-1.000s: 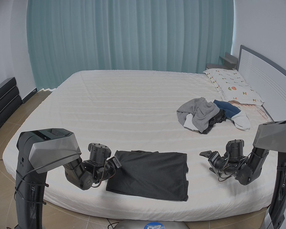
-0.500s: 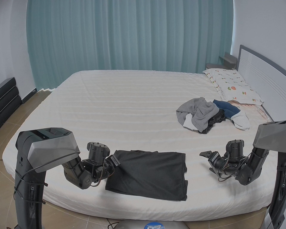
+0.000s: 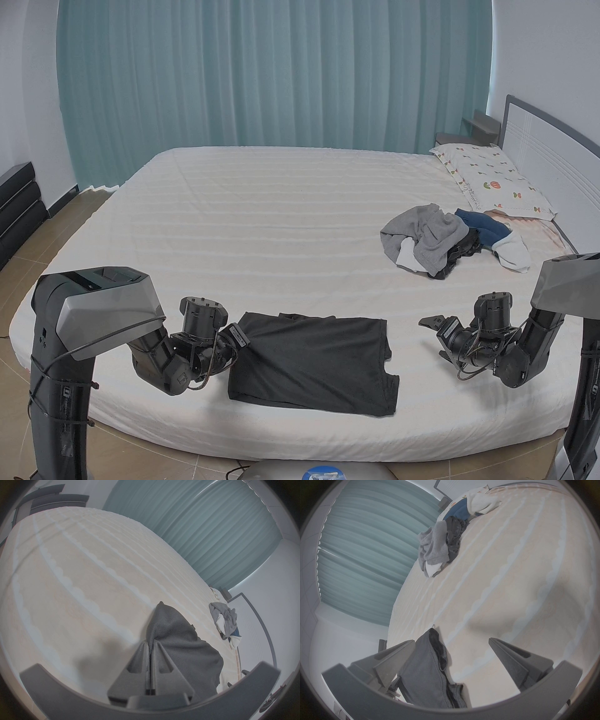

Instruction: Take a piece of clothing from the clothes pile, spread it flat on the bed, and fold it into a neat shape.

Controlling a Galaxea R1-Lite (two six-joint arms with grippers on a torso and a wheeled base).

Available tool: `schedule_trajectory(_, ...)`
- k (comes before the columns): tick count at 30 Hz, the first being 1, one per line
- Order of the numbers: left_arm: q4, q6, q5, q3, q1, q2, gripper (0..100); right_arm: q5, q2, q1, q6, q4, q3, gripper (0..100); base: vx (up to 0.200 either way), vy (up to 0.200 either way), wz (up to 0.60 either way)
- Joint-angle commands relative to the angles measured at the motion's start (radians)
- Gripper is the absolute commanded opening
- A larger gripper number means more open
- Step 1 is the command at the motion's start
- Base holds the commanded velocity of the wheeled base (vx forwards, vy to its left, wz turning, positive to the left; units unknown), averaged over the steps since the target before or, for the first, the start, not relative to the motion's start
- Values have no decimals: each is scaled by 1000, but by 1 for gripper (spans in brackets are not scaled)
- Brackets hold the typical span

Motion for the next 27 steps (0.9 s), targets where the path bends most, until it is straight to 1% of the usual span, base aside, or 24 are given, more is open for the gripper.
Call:
schedule_trajectory(1,-1,0,1,2,6,-3,0,0,-7,10,0,-1,1,100,0,200,0)
schedule_trajectory(5,-1,0,2,8,9,-2,0,-1,-8,24,0,-1,4,100,0,200,0)
schedule_trajectory(19,-1,0,2,17,23,-2,0,-1,-17,26,0,1,6,100,0,200,0)
schedule_trajectory(27,-1,0,2,20,23,-2,0,-3,-26,50,0,1,7,100,0,200,0)
